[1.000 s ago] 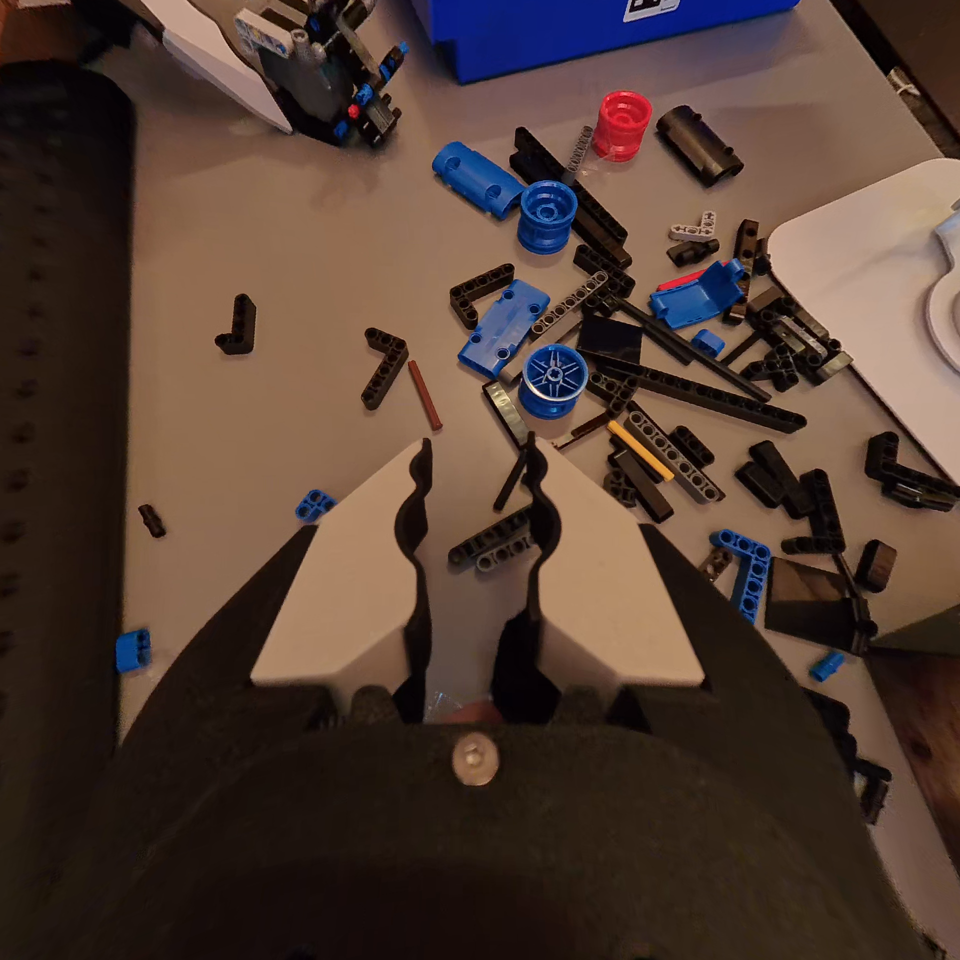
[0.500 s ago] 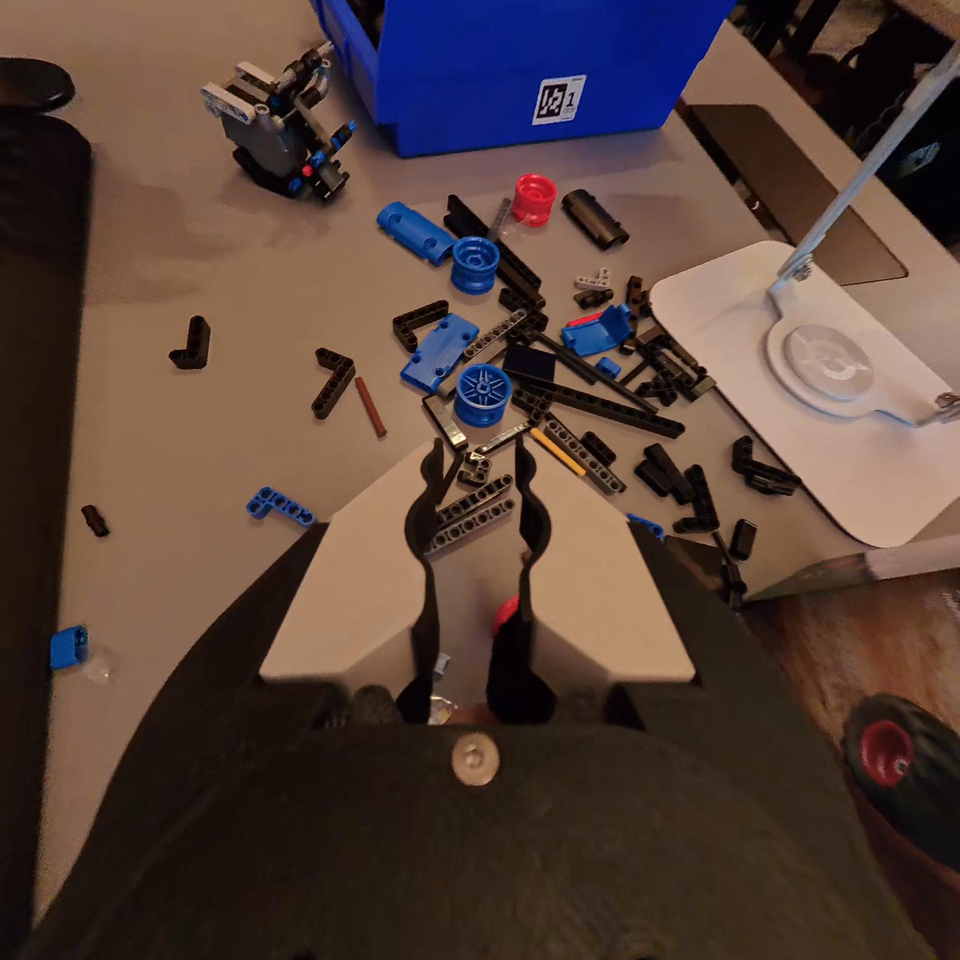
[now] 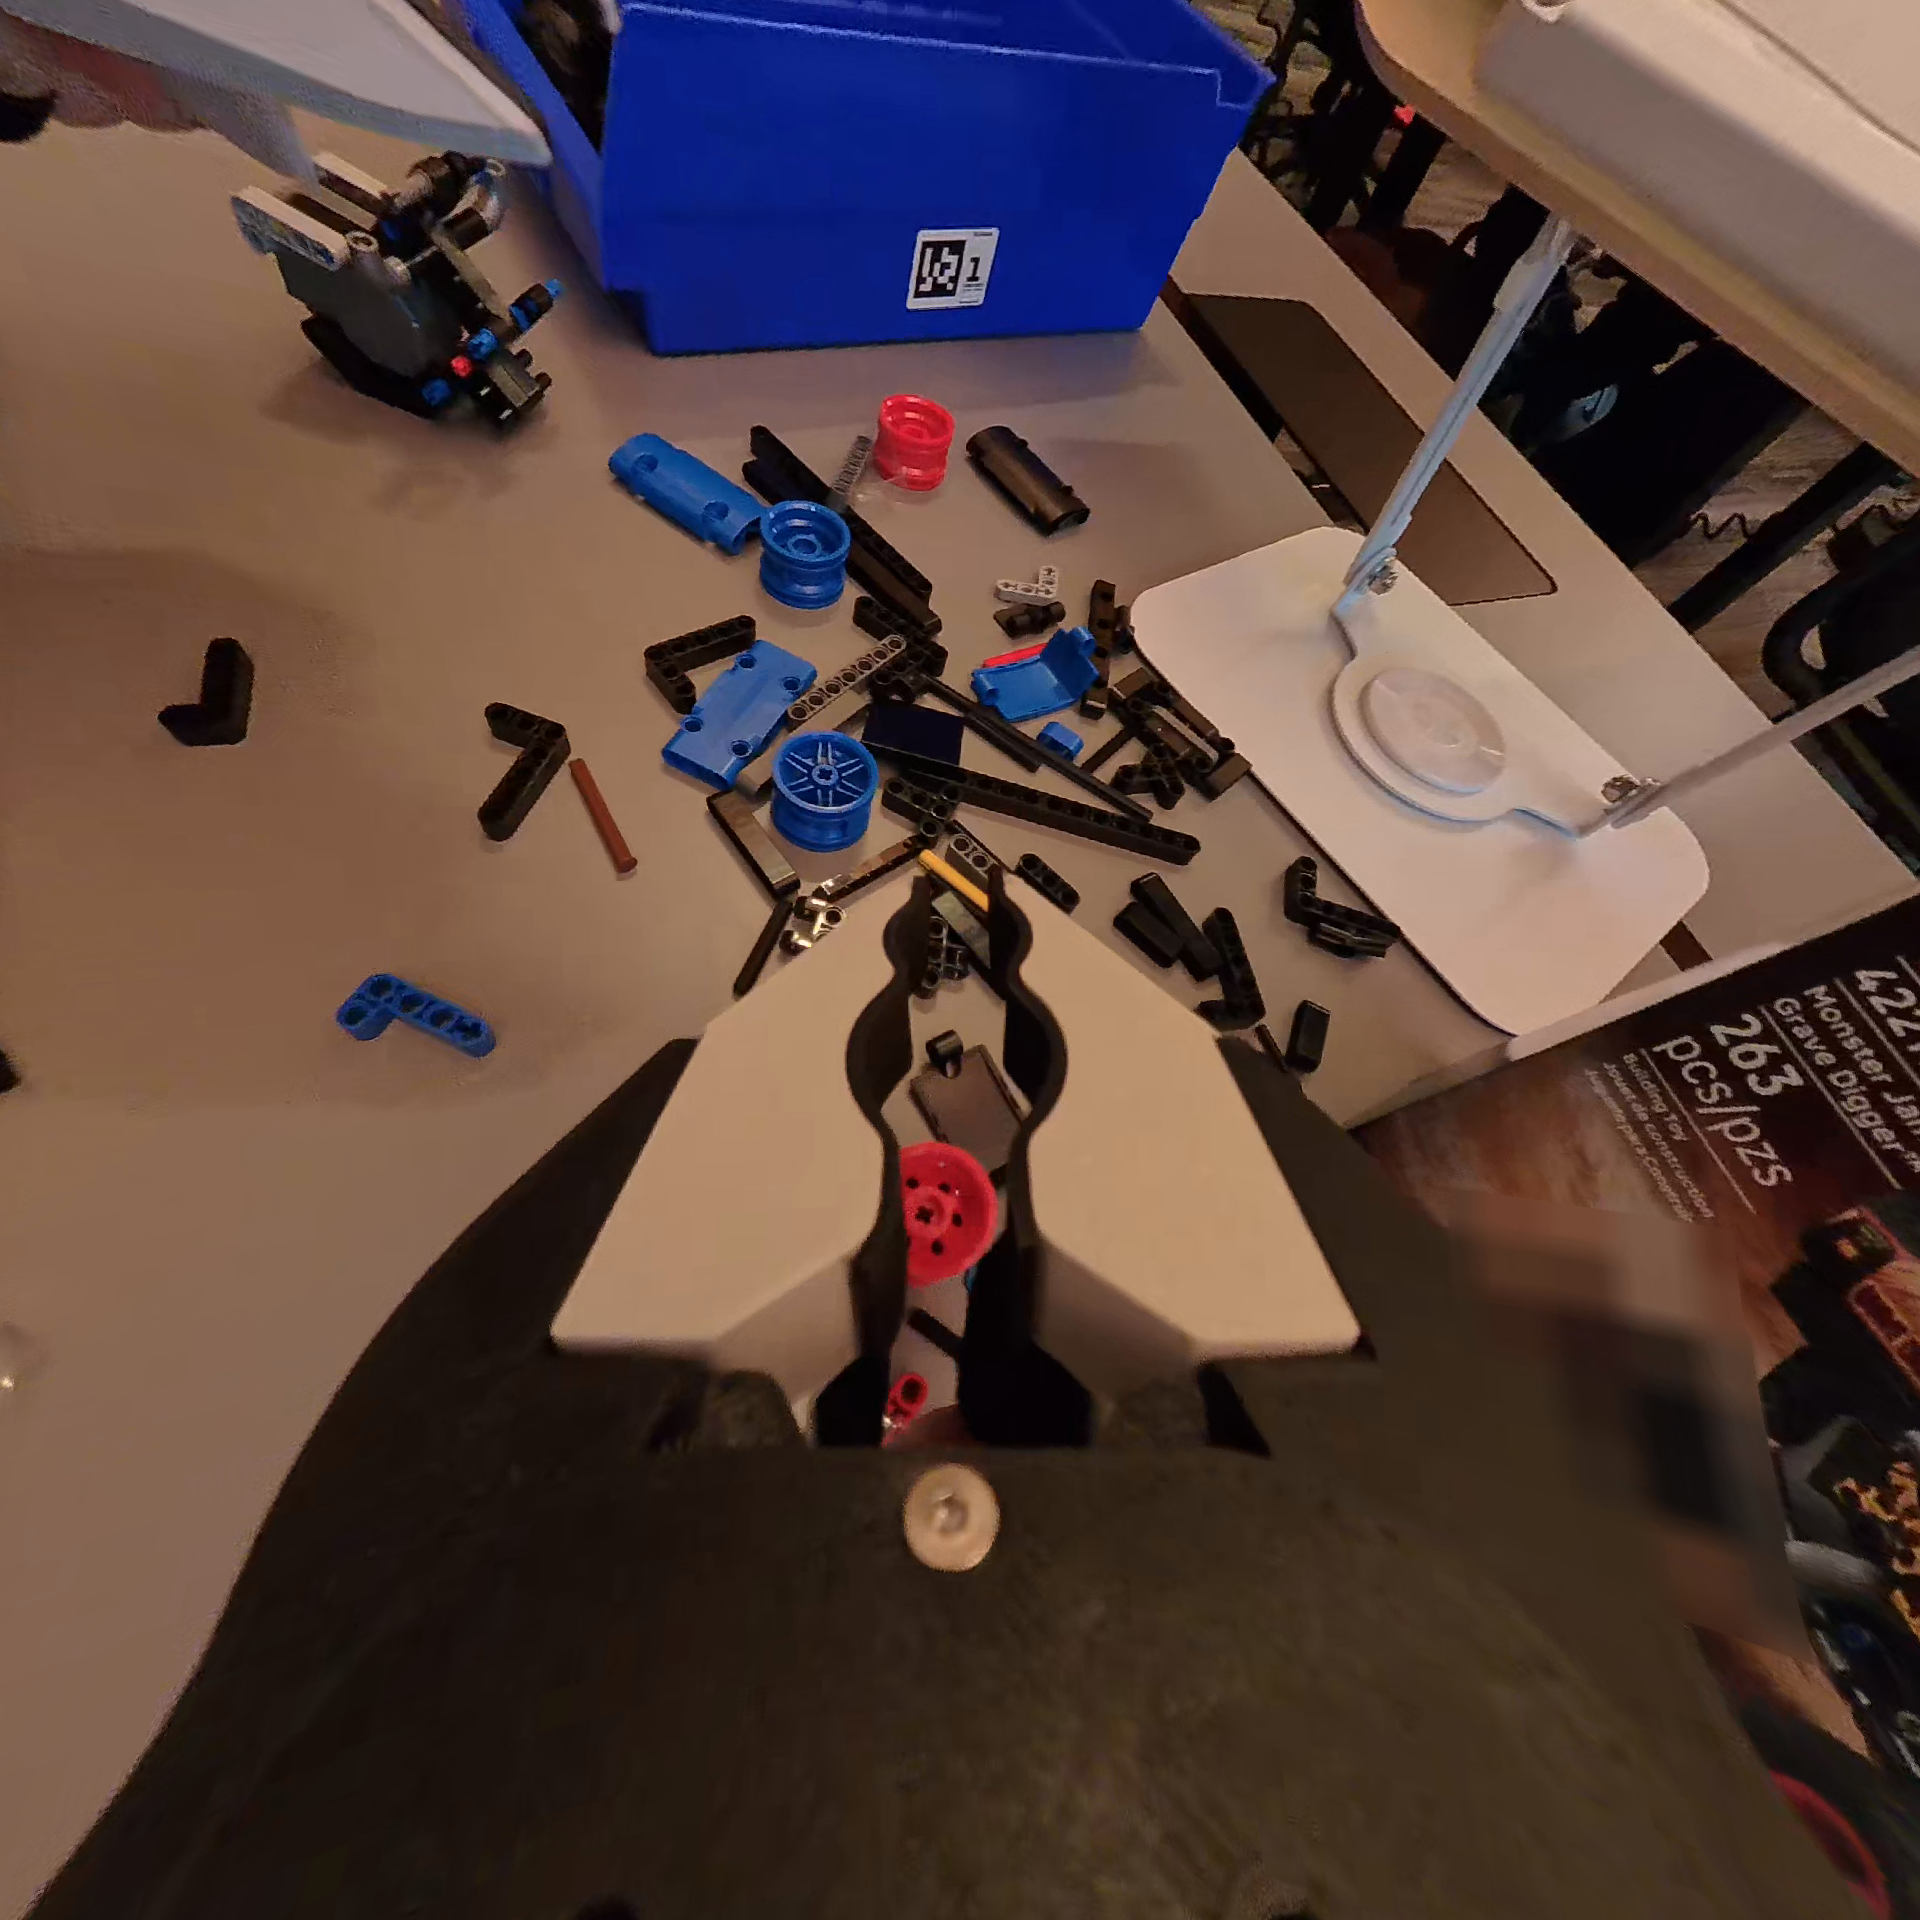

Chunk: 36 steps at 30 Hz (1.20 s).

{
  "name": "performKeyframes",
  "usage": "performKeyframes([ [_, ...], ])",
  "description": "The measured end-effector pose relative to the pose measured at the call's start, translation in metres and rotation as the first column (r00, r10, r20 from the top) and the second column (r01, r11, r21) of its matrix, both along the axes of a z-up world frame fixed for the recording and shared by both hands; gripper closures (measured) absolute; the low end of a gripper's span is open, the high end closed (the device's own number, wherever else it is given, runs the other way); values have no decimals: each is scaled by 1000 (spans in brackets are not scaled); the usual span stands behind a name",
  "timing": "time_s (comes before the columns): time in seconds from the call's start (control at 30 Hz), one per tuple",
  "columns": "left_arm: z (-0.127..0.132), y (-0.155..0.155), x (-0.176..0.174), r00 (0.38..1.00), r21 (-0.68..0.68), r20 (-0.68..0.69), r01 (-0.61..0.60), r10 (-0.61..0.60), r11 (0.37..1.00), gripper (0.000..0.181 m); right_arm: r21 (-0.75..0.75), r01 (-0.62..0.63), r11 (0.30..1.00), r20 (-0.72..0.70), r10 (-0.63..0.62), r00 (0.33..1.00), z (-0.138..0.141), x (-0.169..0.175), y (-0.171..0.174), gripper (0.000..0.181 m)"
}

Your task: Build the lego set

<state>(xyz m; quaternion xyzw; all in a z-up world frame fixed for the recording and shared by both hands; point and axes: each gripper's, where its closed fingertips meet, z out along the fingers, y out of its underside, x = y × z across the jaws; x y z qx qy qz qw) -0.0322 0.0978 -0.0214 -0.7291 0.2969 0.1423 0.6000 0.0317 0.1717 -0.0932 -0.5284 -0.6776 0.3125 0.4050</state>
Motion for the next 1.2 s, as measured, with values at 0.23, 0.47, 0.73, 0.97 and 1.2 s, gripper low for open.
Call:
performKeyframes([
  [0.23, 0, 27, 15, 999, 13, -14, 35, -35, 999, 169, 25, 11, 1000, 3, -11, 1000, -1, -2, 7, 169],
  [0.47, 0, 22, -12, 997, -5, 68, -31, 31, 1000, 163, 25, 48, 999, -25, -47, 999, 4, 3, 18, 167],
  [0.73, -5, 16, -40, 984, -67, 146, -95, 104, 993, 161, 25, 47, 999, 8, -47, 999, -4, 3, 21, 166],
  [0.97, -35, 22, -40, 993, -250, 14, -110, 117, 962, 163, 55, 35, 998, 54, -38, 998, -12, -4, 19, 168],
  [1.2, -67, 61, -23, 994, -439, -114, -55, 5, 897, 169, 53, 51, 997, 37, -53, 998, -8, 2, 23, 168],
])
